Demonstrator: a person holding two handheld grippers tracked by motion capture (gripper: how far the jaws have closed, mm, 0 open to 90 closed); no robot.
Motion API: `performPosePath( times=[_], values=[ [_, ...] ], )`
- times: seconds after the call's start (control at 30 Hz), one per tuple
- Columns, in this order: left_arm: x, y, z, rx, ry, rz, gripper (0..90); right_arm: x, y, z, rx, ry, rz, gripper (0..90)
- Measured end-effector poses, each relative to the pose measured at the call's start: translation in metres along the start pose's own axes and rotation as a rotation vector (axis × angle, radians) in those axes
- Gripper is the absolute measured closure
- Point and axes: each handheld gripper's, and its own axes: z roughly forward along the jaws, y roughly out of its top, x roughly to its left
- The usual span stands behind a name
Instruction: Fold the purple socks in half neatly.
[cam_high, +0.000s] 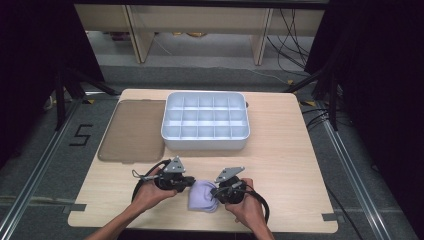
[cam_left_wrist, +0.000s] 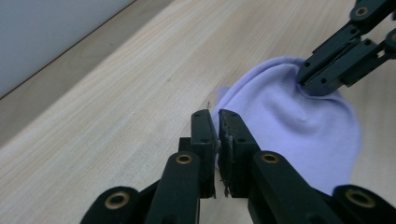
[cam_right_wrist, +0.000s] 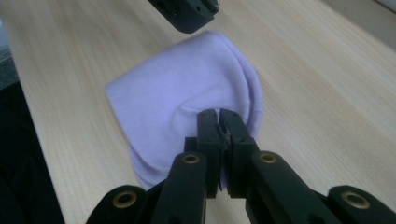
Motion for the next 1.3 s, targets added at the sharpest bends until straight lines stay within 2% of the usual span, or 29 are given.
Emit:
performPosePath(
  times=[0.03, 0.07, 0.1, 0.13, 0.17, 0.2, 0.23, 0.27, 0.3, 0.33, 0.37, 0.4, 0.43, 0.5, 0.6, 0.63, 0.8, 0.9, 1.0, 1.03, 1.07, 1.17, 1.27, 1.3],
  values=[
    [0.0, 0.0, -0.003, -0.005, -0.001, -0.009, 83.2, 0.0, 0.001, -0.002, 0.004, 0.017, -0.018, 87.5],
    [-0.001, 0.0, -0.006, -0.005, -0.001, -0.021, 81.7, 0.004, 0.003, -0.007, 0.014, 0.013, 0.021, 87.5],
    [-0.001, -0.001, -0.008, -0.014, -0.014, -0.03, 80.3, 0.003, 0.004, -0.005, -0.02, 0.025, -0.036, 87.5],
    [-0.002, -0.002, -0.011, -0.01, -0.024, -0.036, 79.1, 0.006, 0.005, -0.008, -0.016, 0.024, -0.014, 87.5],
    [-0.002, -0.003, -0.013, -0.009, -0.023, -0.046, 76.5, 0.01, 0.007, -0.008, -0.036, 0.029, -0.037, 87.5],
    [-0.003, -0.004, -0.014, -0.009, -0.022, -0.062, 74.9, 0.012, 0.008, -0.009, -0.028, 0.031, -0.029, 87.5],
    [-0.002, -0.005, -0.016, -0.005, -0.024, -0.055, 73.2, 0.014, 0.009, -0.008, -0.043, 0.033, -0.048, 87.5],
    [-0.003, -0.007, -0.018, -0.002, -0.025, -0.071, 71.7, 0.016, 0.009, -0.008, -0.035, 0.035, -0.038, 87.5],
    [-0.003, -0.008, -0.019, -0.003, -0.026, -0.085, 69.2, 0.018, 0.01, -0.009, -0.026, 0.04, -0.049, 87.5],
    [-0.002, -0.009, -0.02, -0.005, -0.029, -0.096, 67.8, 0.02, 0.01, -0.007, -0.035, 0.042, -0.04, 87.5],
    [-0.002, -0.011, -0.021, -0.003, -0.032, -0.112, 66.6, 0.021, 0.01, -0.008, -0.013, 0.05, -0.046, 87.5],
    [-0.002, -0.012, -0.022, -0.002, -0.032, -0.125, 64.8, 0.022, 0.01, -0.004, -0.013, 0.059, -0.06, 87.5],
    [0.0, -0.013, -0.023, 0.004, -0.033, -0.124, 62.9, 0.022, 0.01, -0.003, -0.002, 0.059, -0.077, 87.5],
    [0.0, -0.015, -0.023, 0.008, -0.034, -0.143, 61.0, 0.025, 0.009, 0.003, 0.034, 0.07, -0.075, 87.5],
    [0.001, -0.018, -0.024, 0.015, -0.036, -0.167, 59.0, 0.027, 0.006, 0.016, 0.072, 0.058, -0.097, 87.9],
    [0.002, -0.018, -0.024, 0.02, -0.028, -0.165, 58.1, 0.027, 0.007, 0.019, 0.068, 0.067, -0.1, 88.1],
    [0.003, -0.022, -0.023, 0.038, -0.045, -0.181, 56.5, 0.032, 0.012, 0.024, 0.066, 0.054, -0.116, 88.4],
    [0.004, -0.024, -0.021, 0.049, -0.059, -0.21, 56.9, 0.035, 0.015, 0.027, 0.062, 0.062, -0.117, 88.6],
    [0.005, -0.026, -0.018, 0.062, -0.064, -0.206, 57.4, 0.037, 0.017, 0.029, 0.062, 0.069, -0.135, 88.7],
    [0.005, -0.027, -0.017, 0.065, -0.063, -0.211, 57.5, 0.038, 0.018, 0.03, 0.066, 0.071, -0.123, 88.7],
    [0.005, -0.027, -0.016, 0.068, -0.064, -0.21, 57.5, 0.038, 0.018, 0.031, 0.053, 0.07, -0.135, 88.7],
    [0.004, -0.027, -0.012, 0.072, -0.06, -0.214, 57.6, 0.039, 0.017, 0.031, 0.049, 0.074, -0.13, 88.7],
    [0.002, -0.027, -0.01, 0.091, -0.056, -0.192, 58.2, 0.039, 0.017, 0.03, 0.057, 0.068, -0.13, 88.7],
    [0.001, -0.028, -0.009, 0.092, -0.06, -0.196, 58.4, 0.041, 0.016, 0.03, 0.064, 0.068, -0.1, 88.6]
  ],
)
